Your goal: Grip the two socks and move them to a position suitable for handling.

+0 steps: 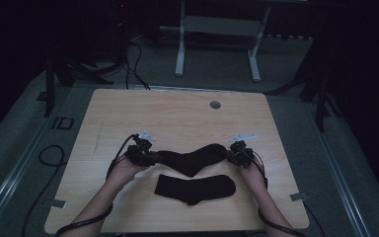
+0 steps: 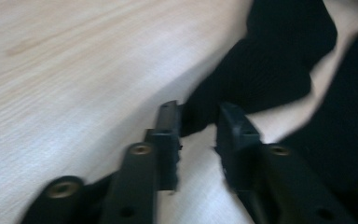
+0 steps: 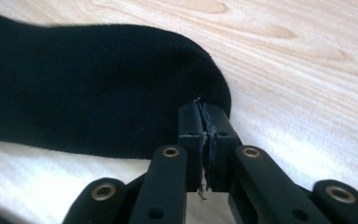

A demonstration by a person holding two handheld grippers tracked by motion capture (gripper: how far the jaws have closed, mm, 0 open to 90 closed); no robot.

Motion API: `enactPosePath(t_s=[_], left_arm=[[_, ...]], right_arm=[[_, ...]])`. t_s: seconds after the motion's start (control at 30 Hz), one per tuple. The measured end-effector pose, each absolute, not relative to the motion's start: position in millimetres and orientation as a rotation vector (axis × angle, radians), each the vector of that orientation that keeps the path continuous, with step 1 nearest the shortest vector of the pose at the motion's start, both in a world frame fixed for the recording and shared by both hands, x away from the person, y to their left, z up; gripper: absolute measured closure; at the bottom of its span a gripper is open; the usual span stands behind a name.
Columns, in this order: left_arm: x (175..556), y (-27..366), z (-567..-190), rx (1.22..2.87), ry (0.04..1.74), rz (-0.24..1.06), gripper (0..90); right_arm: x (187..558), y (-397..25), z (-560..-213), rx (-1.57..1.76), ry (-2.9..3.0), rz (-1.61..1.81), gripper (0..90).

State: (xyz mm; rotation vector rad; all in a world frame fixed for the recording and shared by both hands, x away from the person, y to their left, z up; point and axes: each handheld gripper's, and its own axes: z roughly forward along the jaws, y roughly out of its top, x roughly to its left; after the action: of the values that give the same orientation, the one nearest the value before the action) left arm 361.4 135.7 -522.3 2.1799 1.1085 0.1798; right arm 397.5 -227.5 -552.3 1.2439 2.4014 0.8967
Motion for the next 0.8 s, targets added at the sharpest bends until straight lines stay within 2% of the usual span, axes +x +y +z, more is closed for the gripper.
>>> enactPosePath(t_s=[0.2, 0.33, 0.37, 0.4, 0.47, 0.53, 0.6, 0.8], left_arm=[[360.8, 135.2, -526.7, 2.205, 1.129, 0.251, 57.1], [357.3, 134.9, -524.8, 2.176, 1.11, 0.274, 60.1], [355.2, 133.1, -523.1, 2.142, 1.087, 0.275, 60.4], [354.3, 131.6, -522.2, 2.136, 1.078, 0.284, 64.5], [353.4, 127.1, -522.1, 2.123, 1.046, 0.297, 68.4], [354.1, 122.3, -524.4, 2.125, 1.028, 0.301, 75.2], [355.3, 117.9, -528.8, 2.12, 1.017, 0.288, 78.7], [361.6, 107.5, -546.1, 2.149, 1.025, 0.293, 81.3]], right_arm=[[389.6, -234.4, -550.8, 1.256, 2.411, 0.899, 72.2], [386.6, -239.3, -544.6, 1.267, 2.392, 0.956, 65.2], [383.7, -241.8, -535.9, 1.256, 2.369, 1.012, 60.2], [382.7, -242.8, -530.8, 1.247, 2.36, 1.042, 58.6], [381.6, -243.2, -521.9, 1.225, 2.334, 1.074, 61.5], [382.6, -241.7, -517.2, 1.197, 2.326, 1.066, 81.1], [385.9, -238.2, -518.7, 1.18, 2.33, 1.028, 87.9], [399.3, -230.6, -541.2, 1.195, 2.382, 0.973, 87.2]])
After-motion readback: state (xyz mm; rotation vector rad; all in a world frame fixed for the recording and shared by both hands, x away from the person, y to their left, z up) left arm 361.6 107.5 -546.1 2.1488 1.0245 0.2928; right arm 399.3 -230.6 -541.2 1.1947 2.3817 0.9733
